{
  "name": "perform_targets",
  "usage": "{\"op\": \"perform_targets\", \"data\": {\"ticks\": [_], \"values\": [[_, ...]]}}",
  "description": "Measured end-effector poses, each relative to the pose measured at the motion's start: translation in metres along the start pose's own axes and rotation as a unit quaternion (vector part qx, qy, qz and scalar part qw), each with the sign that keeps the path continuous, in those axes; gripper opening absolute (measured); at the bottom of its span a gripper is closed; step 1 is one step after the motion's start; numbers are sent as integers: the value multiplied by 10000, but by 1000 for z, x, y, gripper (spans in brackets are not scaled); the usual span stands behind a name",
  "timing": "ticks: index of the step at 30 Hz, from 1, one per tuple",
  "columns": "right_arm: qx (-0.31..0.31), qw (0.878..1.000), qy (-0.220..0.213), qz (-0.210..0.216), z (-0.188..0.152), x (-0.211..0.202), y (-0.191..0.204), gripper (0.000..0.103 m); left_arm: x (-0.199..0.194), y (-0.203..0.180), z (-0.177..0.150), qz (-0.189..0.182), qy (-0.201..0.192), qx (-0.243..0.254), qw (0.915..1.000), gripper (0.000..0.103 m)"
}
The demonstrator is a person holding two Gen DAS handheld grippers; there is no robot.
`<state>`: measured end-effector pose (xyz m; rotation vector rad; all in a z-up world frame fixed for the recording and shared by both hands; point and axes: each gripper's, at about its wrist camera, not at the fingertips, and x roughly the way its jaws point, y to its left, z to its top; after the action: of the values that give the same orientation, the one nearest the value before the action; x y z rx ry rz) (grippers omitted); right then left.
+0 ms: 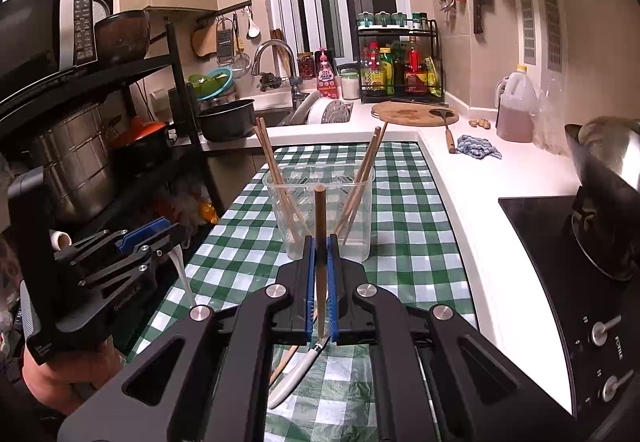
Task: Organize utensils
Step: 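Lift the white spoon in the left tool toward the container while the right tool carries its chopstick, then lower the white spoon into the container while the right tool lowers its chopstick in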
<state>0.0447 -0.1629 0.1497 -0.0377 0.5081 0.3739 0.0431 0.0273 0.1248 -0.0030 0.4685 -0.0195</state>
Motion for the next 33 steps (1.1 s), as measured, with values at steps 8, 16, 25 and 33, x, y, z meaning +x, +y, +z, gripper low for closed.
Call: {"op": "perform_targets", "data": {"ticks": [8,16,25,33], "values": [[-23,10000,42,-20,1,2,1,6,5,6,4,-72,28,-123,9999,20],[-5,10000,66,-21,1,4,0,6,12,8,4,-98,84,-145,9998,20],[-21,9999,110,-12,0,10,0,6,15,11,-3,-147,26,-127,9998,20],[-36,9999,136,11,-1,14,1,6,15,15,-6,-137,6,-173,9998,22]]}}
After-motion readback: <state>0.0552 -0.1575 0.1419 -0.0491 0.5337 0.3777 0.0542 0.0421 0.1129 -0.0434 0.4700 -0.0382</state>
